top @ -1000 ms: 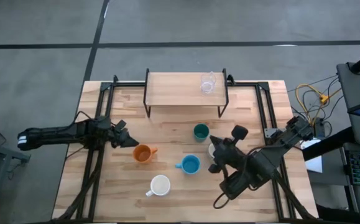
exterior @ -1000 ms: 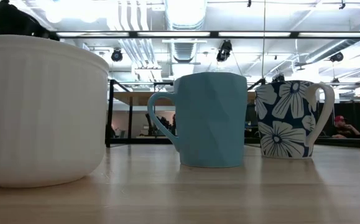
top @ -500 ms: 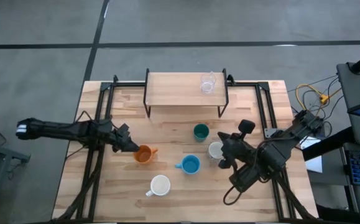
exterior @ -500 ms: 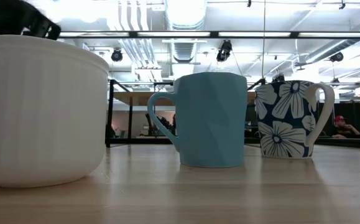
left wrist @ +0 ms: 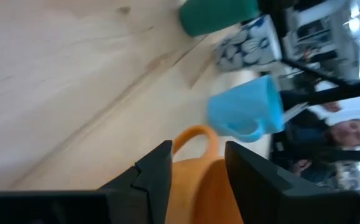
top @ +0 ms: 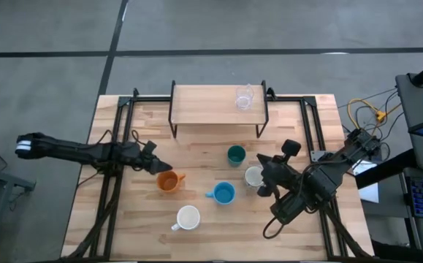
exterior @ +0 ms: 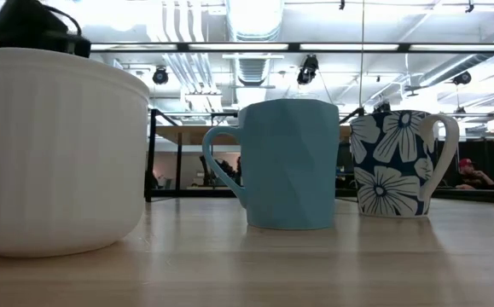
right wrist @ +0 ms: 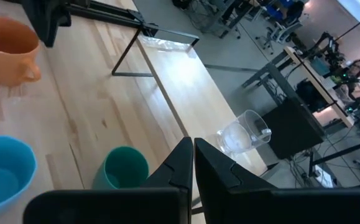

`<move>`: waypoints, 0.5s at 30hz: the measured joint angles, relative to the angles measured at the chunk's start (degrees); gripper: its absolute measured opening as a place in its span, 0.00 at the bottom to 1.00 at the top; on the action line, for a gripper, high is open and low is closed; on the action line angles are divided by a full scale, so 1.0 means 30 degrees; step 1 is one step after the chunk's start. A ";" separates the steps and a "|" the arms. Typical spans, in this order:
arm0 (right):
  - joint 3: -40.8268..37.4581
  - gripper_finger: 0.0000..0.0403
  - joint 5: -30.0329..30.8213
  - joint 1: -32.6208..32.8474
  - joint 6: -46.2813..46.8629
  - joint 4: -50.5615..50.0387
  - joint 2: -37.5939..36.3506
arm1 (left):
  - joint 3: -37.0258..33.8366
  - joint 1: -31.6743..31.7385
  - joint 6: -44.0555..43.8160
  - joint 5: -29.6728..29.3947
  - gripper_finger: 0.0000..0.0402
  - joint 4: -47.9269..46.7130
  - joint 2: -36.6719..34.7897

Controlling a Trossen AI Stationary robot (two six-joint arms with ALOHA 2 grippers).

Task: Stack small to large cups/mugs on shelf
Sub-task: Put the orange mug on the shelf

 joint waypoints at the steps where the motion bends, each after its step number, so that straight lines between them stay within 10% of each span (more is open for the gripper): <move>1: 0.0000 0.02 0.0003 0.0002 0.0090 -0.0007 0.0000 | -0.0022 0.0000 0.0123 -0.0008 0.33 0.0001 0.0228; 15: 0.0055 0.02 -0.0060 0.0025 0.0317 0.0177 0.0000 | 0.0071 -0.0487 -0.3436 0.3106 0.33 0.0152 0.1090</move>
